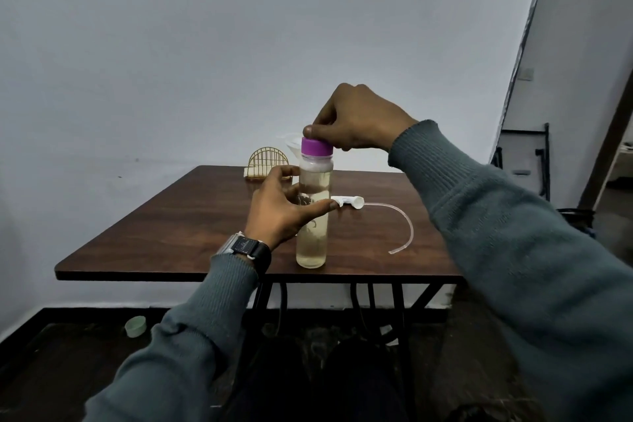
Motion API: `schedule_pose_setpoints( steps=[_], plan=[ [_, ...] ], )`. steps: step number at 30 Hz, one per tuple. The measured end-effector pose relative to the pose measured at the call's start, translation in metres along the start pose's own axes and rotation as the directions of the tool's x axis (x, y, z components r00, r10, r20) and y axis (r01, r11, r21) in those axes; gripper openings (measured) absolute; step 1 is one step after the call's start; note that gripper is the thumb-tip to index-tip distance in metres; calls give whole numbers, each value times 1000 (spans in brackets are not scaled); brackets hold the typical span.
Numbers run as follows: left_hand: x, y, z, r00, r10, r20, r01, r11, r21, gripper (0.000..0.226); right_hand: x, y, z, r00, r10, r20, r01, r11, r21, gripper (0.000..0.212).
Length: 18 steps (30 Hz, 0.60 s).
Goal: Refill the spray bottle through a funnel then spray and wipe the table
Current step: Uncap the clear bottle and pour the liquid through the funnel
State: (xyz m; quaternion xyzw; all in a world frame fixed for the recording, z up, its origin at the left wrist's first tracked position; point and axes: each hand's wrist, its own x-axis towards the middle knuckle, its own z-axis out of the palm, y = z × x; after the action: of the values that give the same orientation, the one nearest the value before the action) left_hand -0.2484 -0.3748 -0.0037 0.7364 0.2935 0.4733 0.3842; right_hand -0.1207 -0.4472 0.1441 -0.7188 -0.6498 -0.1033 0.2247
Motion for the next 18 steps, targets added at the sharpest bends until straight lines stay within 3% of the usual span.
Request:
schedule_pose_setpoints(
  steps=[8, 12, 18],
  plan=[
    [1, -1, 0, 1000, 7, -2, -7, 1000, -13, 80, 0, 0, -6, 996, -38, 82, 37, 999, 10, 30],
    [1, -1, 1, 1000, 15, -9, -15, 1000, 18, 82, 4, 2, -6, 982, -82, 172, 61, 991, 121, 19],
    [4, -6, -1, 1000, 6, 4, -6, 1000, 27, 89, -4, 0, -6, 953, -162, 258, 78, 948, 308, 53]
  ],
)
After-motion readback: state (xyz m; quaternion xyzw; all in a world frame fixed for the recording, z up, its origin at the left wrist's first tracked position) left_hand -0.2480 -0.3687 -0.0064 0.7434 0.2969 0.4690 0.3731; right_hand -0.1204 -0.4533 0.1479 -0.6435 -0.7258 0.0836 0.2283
